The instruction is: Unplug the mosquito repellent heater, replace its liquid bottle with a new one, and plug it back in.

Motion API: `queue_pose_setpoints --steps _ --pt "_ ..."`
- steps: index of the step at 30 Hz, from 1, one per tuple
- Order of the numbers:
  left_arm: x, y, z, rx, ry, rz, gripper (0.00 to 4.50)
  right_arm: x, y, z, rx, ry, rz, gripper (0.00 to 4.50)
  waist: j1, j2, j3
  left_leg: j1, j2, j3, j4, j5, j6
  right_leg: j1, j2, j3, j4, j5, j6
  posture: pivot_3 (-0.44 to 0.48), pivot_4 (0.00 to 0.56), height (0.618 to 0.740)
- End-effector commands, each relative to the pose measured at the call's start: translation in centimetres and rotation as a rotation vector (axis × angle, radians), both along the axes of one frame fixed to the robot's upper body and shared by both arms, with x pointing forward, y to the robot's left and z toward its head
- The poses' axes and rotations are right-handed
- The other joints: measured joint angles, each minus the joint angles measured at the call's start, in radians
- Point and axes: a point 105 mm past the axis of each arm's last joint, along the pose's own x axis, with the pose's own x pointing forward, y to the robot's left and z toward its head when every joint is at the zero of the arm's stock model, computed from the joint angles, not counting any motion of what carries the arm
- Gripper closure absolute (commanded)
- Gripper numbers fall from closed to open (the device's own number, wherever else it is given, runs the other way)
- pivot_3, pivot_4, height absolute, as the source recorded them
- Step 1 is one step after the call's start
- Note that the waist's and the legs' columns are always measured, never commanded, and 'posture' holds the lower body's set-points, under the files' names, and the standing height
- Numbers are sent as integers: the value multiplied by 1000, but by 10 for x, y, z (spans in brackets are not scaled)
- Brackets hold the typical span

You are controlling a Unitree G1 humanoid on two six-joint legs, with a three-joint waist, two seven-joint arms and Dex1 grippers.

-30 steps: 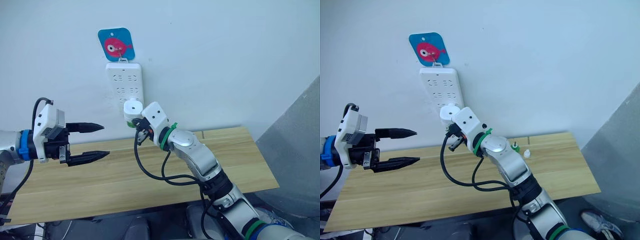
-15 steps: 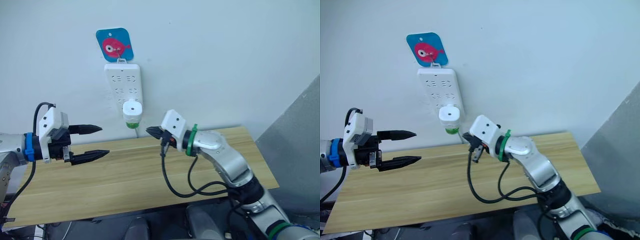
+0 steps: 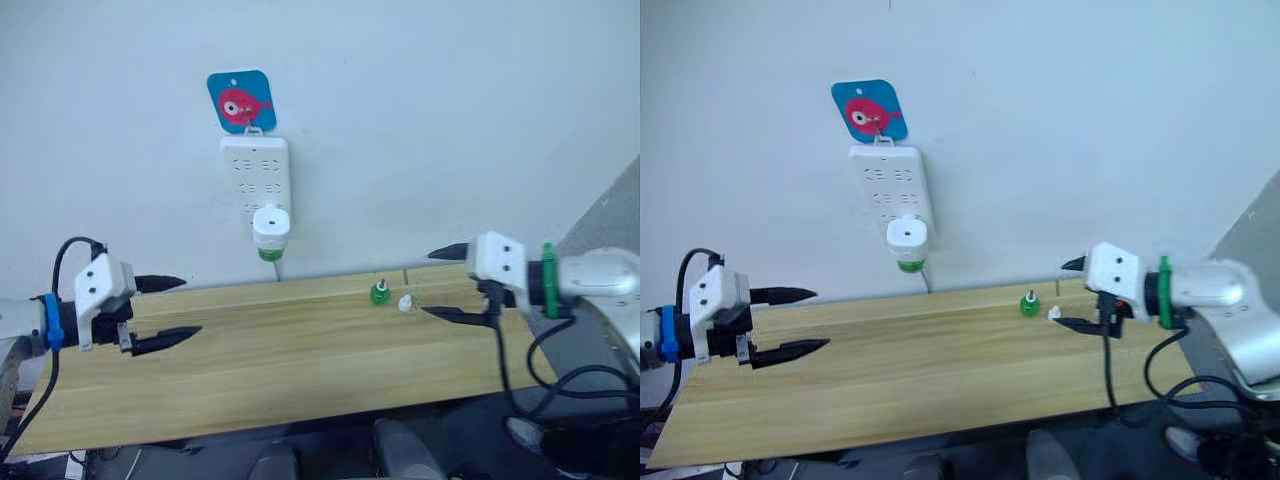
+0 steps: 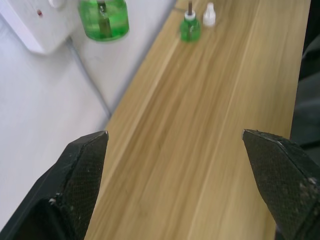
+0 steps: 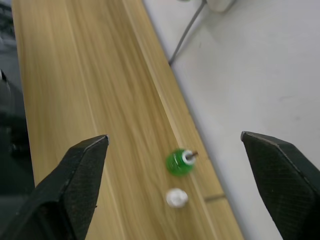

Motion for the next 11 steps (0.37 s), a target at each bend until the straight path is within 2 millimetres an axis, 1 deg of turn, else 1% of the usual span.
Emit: queue_pose_setpoints --steps 1,4,7,11 --pt "-4 9 11 95 -60 22 0 -6 -12 12 -38 -35 55 271 2 0 -4 1 0 0 0 0 0 2 0 0 -1 0 0 -28 0 720" --pt "-6 17 13 88 -56 70 0 -2 -23 15 -69 -49 54 271 8 1 -12 2 0 1 1 0 0 4 0 1 -5 0 1 -19 0 720" --pt "-11 17 14 52 -36 86 0 3 -30 16 -90 -62 48 271 17 1 -22 2 0 1 1 0 0 5 -1 1 -6 0 1 -7 0 720" --pt "-14 19 12 79 -33 88 0 7 -32 16 -96 -68 54 271 27 2 -25 2 0 2 0 0 0 5 -1 1 -6 0 1 6 0 720"
